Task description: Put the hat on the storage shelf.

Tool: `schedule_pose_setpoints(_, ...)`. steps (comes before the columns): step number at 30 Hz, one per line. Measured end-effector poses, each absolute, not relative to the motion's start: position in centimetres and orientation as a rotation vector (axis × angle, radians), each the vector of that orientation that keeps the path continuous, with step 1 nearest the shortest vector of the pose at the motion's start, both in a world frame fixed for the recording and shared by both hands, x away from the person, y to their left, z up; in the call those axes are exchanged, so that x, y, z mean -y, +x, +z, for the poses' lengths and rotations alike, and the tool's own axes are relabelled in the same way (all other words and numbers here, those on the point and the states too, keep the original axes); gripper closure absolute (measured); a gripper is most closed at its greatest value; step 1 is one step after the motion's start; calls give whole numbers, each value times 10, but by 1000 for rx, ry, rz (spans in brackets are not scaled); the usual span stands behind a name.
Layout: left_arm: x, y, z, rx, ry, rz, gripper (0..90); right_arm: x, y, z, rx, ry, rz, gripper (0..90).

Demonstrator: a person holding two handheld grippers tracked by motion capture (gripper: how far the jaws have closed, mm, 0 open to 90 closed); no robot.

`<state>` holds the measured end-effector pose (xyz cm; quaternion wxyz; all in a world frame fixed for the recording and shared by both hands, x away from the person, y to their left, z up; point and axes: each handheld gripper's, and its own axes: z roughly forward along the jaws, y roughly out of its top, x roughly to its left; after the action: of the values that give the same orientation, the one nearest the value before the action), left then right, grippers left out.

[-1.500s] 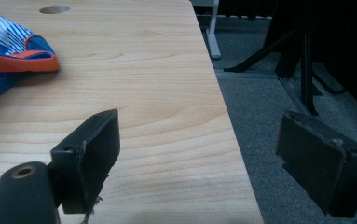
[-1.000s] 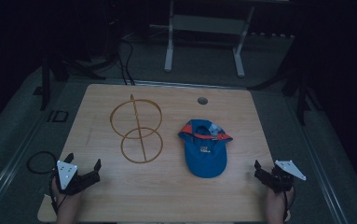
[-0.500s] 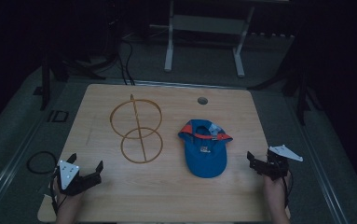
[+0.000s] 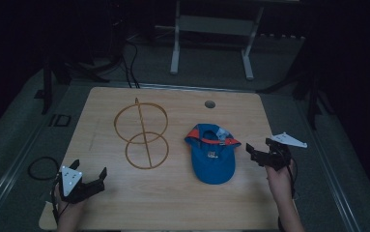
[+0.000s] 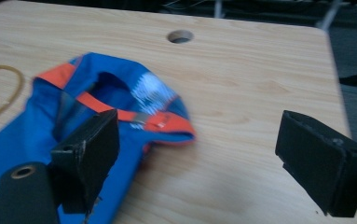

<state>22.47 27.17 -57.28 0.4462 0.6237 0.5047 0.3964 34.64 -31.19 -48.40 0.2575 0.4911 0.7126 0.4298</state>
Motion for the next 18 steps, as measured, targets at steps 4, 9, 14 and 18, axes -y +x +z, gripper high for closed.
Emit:
schedule_pose_setpoints(4, -270, 224, -571, -1242, 1537, 986, 44, 301, 355, -480, -1960, 1302, 1212, 126)
schedule_pose_setpoints(9, -269, 223, -568, -1244, 1500, 910, 44, 287, 370, -480, -2018, 1276, 1214, 133)
schedule_pose_setpoints(14, -267, 225, -568, -1260, 1549, 828, 46, 271, 391, -481, -2073, 1243, 1208, 171)
schedule_pose_setpoints(18, -265, 224, -566, -1274, 1557, 849, 54, 262, 402, -485, -2094, 1237, 1203, 231)
